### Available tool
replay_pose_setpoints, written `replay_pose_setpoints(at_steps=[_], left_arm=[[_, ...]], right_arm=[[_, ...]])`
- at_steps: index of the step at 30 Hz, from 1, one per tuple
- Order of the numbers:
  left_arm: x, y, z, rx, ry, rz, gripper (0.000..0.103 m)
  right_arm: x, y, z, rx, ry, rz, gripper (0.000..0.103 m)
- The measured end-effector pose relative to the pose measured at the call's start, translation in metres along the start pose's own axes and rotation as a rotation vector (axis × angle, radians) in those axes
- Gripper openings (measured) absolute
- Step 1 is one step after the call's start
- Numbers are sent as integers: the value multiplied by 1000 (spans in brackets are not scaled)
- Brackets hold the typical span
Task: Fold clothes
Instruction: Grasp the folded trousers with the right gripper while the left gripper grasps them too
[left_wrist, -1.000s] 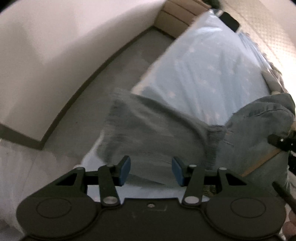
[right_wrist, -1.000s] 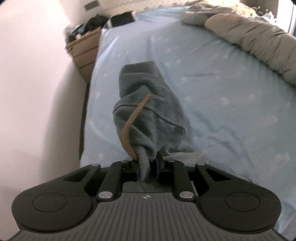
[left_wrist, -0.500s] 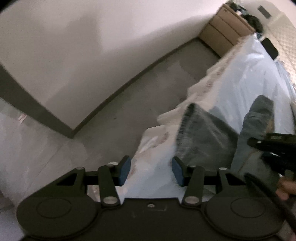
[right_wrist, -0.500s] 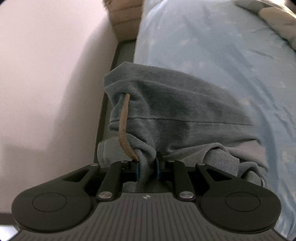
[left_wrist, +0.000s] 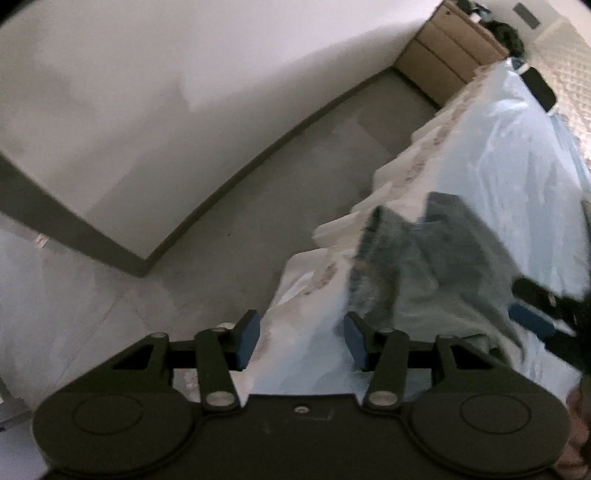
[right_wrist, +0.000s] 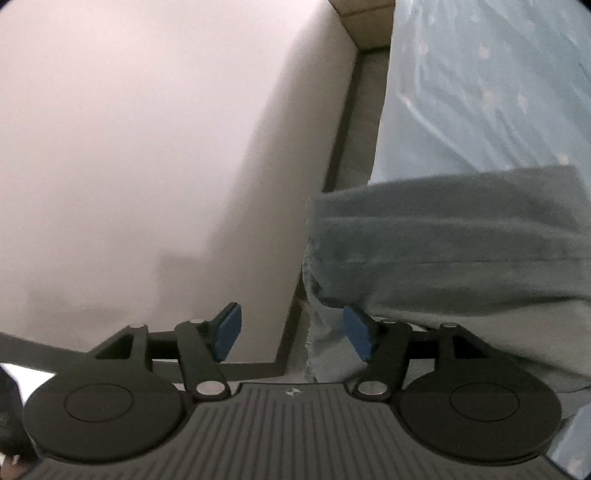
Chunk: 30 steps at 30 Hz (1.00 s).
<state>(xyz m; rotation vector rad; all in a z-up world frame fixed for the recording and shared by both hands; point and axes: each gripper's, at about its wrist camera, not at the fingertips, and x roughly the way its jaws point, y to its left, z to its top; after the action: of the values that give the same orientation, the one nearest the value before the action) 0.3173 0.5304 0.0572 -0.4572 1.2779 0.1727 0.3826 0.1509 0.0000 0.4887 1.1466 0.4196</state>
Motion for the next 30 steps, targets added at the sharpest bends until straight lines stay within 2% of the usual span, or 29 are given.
replay_pose_setpoints(at_steps=[2,5,9,13,18,24,27,30], left_arm=[[0,-14,-2,3,-12,-31,50],[-1,-35,-9,-2,-34,-86,56],[0,-61,-20,2,-48,-44,65],[6,-72,-29,-42,-42,2,66],[24,-92,-27,-17,-27,49,69],[50,-107,-10,19,2,31,72],[67,-113,1,52,32,14,73],[86,-117,11,88,56,0,75]], right_arm=[[-26,-21,5,-31,-9,6,65],[-59,-56,11,-60,-15,-28,65],[-89,-117,10,1,-5,-47,66],[-104,-164,9,47,9,-17,67],[-106,-155,0,14,48,13,67],[-79,-152,1,65,78,-18,70],[-73,-158,2,106,92,-59,76],[-71,-163,5,153,92,-93,86]])
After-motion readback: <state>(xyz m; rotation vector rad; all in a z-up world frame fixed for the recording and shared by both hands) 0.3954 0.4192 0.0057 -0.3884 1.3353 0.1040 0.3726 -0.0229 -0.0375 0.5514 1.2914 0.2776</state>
